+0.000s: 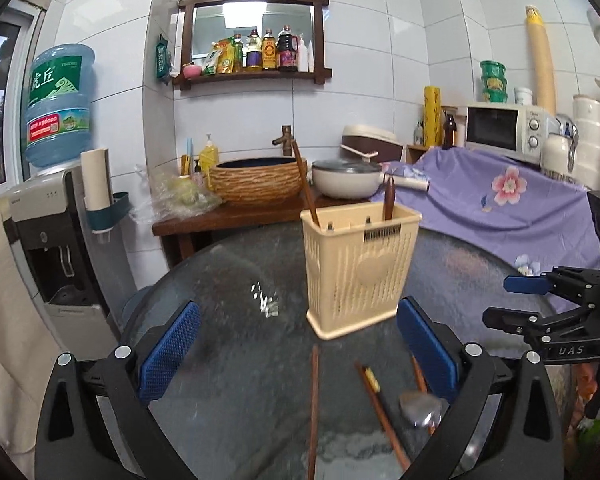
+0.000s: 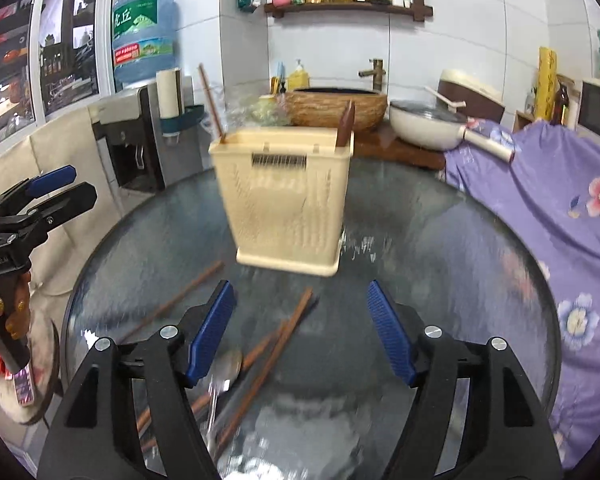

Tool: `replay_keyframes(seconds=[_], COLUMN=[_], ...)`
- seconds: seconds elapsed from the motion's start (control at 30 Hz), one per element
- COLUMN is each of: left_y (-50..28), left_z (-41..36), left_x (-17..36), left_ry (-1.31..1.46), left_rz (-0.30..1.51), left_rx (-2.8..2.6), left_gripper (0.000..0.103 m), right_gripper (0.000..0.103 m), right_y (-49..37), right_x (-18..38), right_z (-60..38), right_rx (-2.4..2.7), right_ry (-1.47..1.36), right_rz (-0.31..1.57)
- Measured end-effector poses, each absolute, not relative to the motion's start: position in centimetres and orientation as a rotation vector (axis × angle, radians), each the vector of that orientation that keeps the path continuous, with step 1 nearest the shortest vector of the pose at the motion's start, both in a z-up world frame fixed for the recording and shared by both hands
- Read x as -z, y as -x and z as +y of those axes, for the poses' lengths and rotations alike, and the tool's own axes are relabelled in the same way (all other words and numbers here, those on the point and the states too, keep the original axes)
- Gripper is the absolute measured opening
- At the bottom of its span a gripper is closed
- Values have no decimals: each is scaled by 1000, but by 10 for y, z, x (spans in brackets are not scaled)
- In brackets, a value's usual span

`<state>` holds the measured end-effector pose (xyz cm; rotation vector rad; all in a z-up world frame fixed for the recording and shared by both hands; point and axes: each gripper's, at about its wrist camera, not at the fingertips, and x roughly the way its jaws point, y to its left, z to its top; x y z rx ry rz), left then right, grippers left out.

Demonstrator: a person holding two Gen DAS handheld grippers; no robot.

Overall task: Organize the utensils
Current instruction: 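Withdraw both tools from the basket back over the table, then close left tool on a single wooden chopstick while right tool moves over a metal spoon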

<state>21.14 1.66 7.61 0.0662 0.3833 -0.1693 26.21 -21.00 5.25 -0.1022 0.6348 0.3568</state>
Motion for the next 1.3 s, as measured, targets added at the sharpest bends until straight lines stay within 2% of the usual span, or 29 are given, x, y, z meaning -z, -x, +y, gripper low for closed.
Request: replay_keyframes(seconds=[0.53, 0.97, 1.1, 1.3], left_y=[-150, -128, -126, -124], left_z=[36, 37, 40, 40], left_x=[3, 41, 49, 52], left_ry=[-40, -22, -10, -21], left_rz=[534, 622, 641, 636], left_rx=[101, 97, 95, 88], left_gripper=[95, 59, 52, 48], right_gripper=[69, 59, 58, 53], right_y=[-166, -154, -158, -164], right_x=[14, 31, 31, 34], right_z=[-179, -162, -161, -162], right_rx=[-391, -323, -325, -315], right_ry=[159, 207, 201, 196], right_rz=[670, 660, 661, 669])
